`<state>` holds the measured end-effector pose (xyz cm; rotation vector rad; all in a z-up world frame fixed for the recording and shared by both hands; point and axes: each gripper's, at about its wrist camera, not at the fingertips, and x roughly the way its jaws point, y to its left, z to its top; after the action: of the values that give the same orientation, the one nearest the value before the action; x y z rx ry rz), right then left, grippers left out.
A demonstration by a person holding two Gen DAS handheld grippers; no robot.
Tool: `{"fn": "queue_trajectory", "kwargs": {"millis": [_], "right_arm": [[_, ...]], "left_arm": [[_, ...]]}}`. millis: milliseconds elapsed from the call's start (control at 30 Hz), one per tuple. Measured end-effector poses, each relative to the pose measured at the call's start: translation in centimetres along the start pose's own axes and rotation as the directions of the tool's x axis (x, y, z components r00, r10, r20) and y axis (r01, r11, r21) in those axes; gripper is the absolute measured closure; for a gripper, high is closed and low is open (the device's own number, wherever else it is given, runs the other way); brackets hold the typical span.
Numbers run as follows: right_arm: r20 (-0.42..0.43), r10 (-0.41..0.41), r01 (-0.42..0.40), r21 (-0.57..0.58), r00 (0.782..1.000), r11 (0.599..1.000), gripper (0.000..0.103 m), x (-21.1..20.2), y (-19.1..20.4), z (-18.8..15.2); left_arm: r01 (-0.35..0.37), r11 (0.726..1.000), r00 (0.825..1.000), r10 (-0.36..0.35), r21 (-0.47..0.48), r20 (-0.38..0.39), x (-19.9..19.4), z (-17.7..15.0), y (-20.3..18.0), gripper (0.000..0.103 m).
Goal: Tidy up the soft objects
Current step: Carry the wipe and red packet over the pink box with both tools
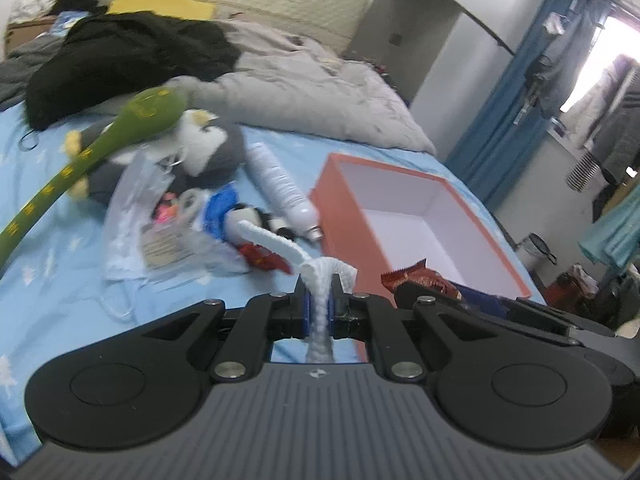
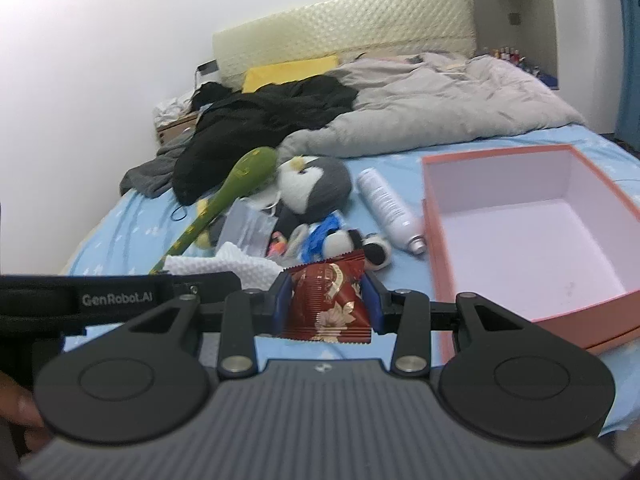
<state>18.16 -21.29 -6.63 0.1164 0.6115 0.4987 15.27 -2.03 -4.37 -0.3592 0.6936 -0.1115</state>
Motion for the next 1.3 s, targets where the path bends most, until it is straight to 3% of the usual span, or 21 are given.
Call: {"fn": "queue_trajectory", "kwargs": {"millis": [333, 667, 1033, 1233, 1267, 1300], "right_arm": [[0.013, -0.128, 0.126, 0.087, 0.992, 0.988, 0.061, -2.0, -5.8, 1.3], [-0.020, -0.253, 0.252, 0.186, 0.967, 0.950, 0.061, 0.5, -14.1, 3.1], [-0.136, -0.302, 0.328, 0.249, 0.944, 0.911, 0.061, 6.1, -21.2, 2.0], [-0.186, -0.299, 0.341, 0.264, 0.936, 0.902, 0.060, 8.4, -23.4, 1.4], [-0.193, -0.303, 0.347, 0.272, 0.933, 0.898, 0.059, 8.6, -23.6, 1.3], [-0.201, -0.306, 0.353, 0.274, 0.931, 0.895, 0.058, 8.7, -23.8, 1.2]], "left_arm": [[0.120, 0.987, 0.993, -0.118, 0.110, -0.032, 3.7, 3.2, -7.0, 0.093], [0.198, 0.957, 0.977, -0.174, 0.214, -0.122, 13.2, 6.3, -13.3, 0.093], [0.220, 0.941, 0.954, -0.152, 0.259, -0.257, 25.7, 7.1, -16.0, 0.093], [0.200, 0.943, 0.943, -0.112, 0.264, -0.313, 29.9, 7.1, -15.6, 0.092], [0.199, 0.944, 0.940, -0.108, 0.263, -0.323, 30.2, 7.1, -15.4, 0.090], [0.195, 0.945, 0.938, -0.102, 0.263, -0.330, 30.6, 7.0, -15.2, 0.081]]}}
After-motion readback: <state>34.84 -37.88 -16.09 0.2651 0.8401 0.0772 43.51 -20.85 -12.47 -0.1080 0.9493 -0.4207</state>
